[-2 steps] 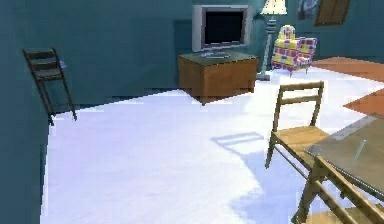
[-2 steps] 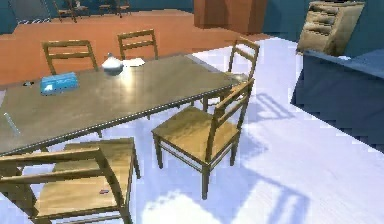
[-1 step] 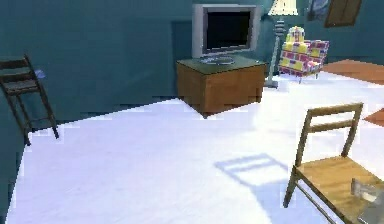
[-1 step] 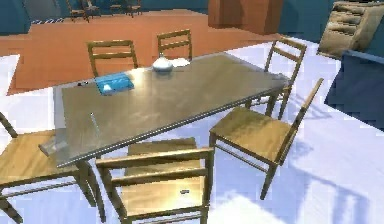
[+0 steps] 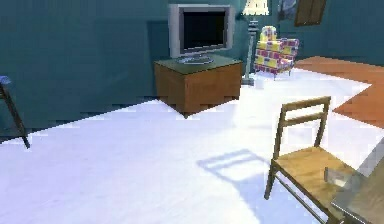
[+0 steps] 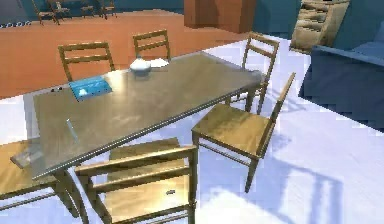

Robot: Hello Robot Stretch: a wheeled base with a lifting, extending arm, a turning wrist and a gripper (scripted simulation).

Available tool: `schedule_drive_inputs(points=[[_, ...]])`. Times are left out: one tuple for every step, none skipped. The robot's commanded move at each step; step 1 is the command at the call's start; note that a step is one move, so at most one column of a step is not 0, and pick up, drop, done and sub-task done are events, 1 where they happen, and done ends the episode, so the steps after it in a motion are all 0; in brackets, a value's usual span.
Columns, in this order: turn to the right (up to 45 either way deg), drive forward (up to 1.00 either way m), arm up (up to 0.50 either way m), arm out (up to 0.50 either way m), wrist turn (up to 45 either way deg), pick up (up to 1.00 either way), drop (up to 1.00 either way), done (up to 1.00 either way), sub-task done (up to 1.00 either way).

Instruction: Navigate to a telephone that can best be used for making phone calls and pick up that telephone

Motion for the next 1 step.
schedule_drive_inputs(points=[[0.0,1.00,0.00,0.00,0.0,0.00,0.00,0.00,0.00]])
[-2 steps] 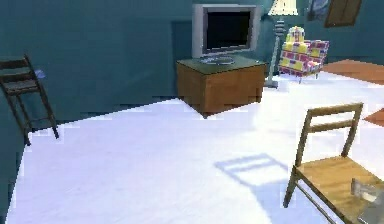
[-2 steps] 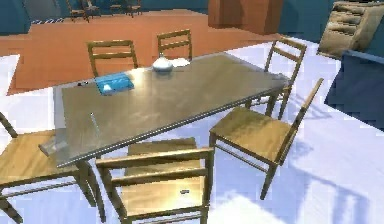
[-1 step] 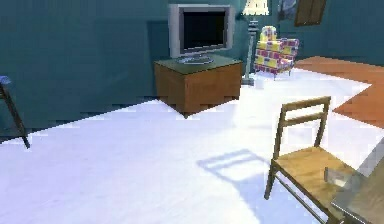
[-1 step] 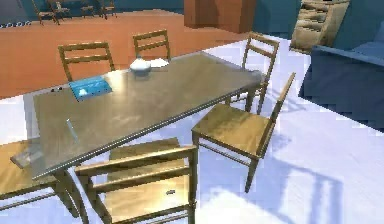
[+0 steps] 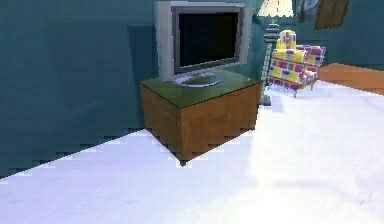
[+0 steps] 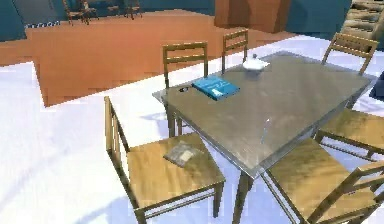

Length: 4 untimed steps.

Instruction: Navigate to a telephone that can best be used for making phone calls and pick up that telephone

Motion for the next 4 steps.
schedule_drive_inputs(points=[[0.0,0.60,0.00,0.00,0.0,0.00,0.00,0.00,0.00],[45.0,0.00,0.00,0.00,0.0,0.00,0.00,0.00,0.00],[6.0,0.00,0.00,0.00,0.0,0.00,0.00,0.00,0.00],[0.0,0.75,0.00,0.00,0.0,0.00,0.00,0.00,0.00]])
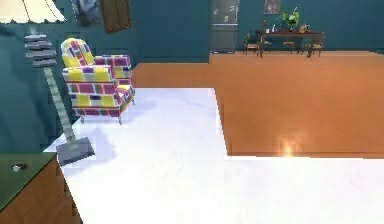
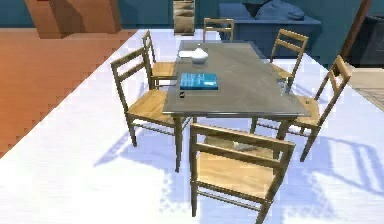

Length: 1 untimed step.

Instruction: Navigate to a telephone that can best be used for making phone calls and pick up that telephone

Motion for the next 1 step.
schedule_drive_inputs(points=[[30.0,0.00,0.00,0.00,0.0,0.00,0.00,0.00,0.00]])
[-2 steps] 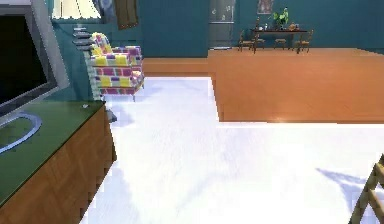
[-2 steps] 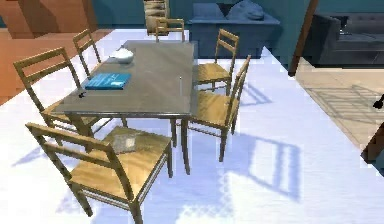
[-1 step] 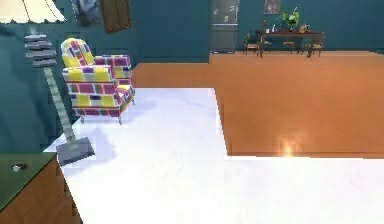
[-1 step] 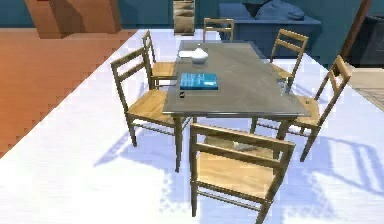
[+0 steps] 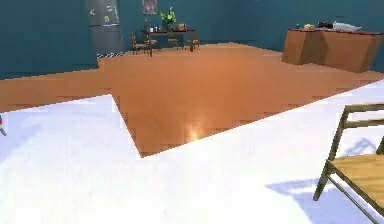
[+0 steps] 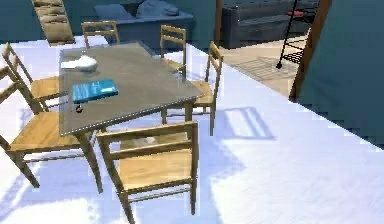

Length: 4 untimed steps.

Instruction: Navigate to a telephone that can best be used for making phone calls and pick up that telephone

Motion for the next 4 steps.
schedule_drive_inputs(points=[[0.0,1.00,0.00,0.00,0.0,0.00,0.00,0.00,0.00],[0.0,1.00,0.00,0.00,0.0,0.00,0.00,0.00,0.00],[0.0,1.00,0.00,0.00,0.0,0.00,0.00,0.00,0.00],[0.0,1.00,0.00,0.00,0.0,0.00,0.00,0.00,0.00]])
